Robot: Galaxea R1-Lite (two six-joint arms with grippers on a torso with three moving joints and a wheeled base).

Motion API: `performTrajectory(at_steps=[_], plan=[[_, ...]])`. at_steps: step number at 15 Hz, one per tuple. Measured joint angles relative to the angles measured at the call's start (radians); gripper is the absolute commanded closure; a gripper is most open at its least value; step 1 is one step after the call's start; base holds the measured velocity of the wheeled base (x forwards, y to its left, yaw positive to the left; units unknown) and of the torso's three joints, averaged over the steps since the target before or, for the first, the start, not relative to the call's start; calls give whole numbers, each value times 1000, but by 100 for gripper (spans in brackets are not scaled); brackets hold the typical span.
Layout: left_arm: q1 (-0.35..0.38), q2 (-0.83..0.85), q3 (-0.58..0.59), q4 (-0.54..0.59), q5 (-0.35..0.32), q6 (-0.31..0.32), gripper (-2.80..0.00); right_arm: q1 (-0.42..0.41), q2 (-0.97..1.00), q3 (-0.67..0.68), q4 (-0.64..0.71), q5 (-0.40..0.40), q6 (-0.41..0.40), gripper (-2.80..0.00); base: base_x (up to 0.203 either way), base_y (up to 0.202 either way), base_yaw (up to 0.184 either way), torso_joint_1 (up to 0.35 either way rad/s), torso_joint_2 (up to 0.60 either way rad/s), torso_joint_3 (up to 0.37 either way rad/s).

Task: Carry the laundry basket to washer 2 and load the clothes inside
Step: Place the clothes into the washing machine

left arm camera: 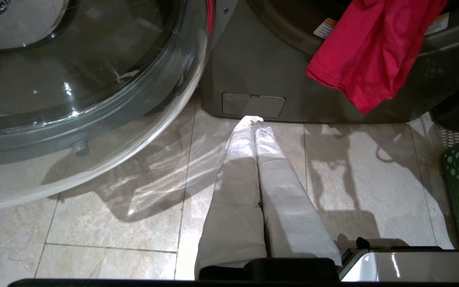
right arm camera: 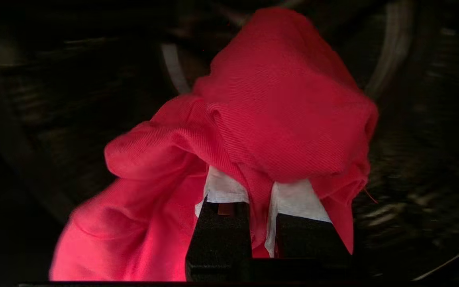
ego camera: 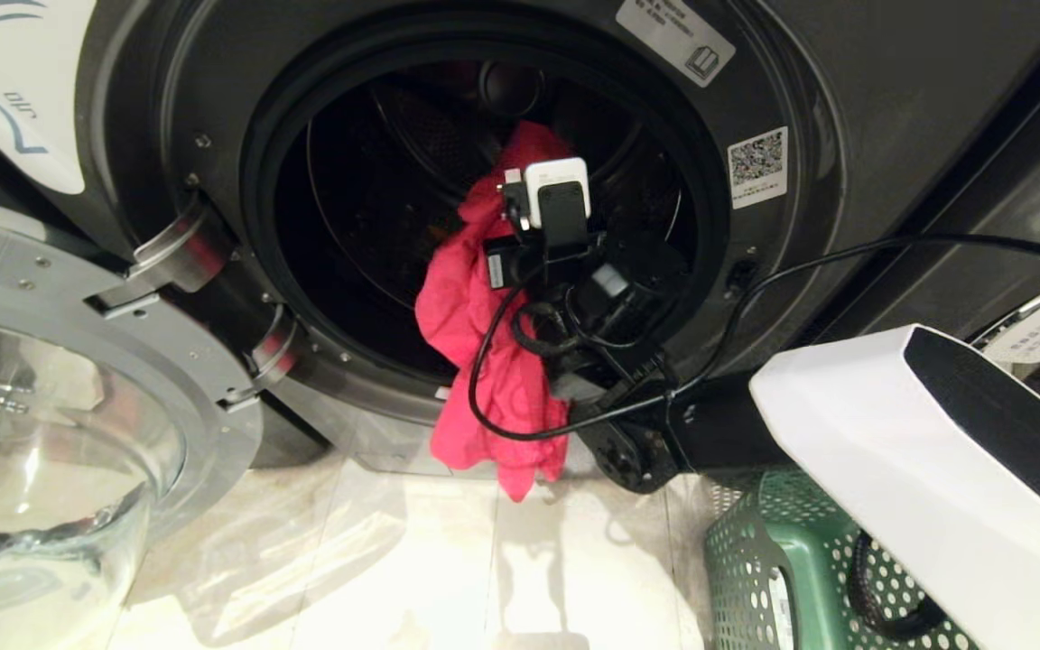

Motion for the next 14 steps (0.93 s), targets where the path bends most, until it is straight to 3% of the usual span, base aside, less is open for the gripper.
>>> performTrajectory(at_steps=[4, 9, 14], plan=[[0, 0, 0, 0, 0, 0, 0, -69, 96, -189, 177, -57, 42, 0, 0, 0, 0, 0, 0, 0], [0, 0, 0, 0, 0, 0, 0, -93, 131, -197, 219, -76, 98, 0, 0, 0, 0, 0, 0, 0], [0, 0, 0, 0, 0, 0, 0, -93, 106, -169, 376, -77, 127, 0, 0, 0, 0, 0, 0, 0]])
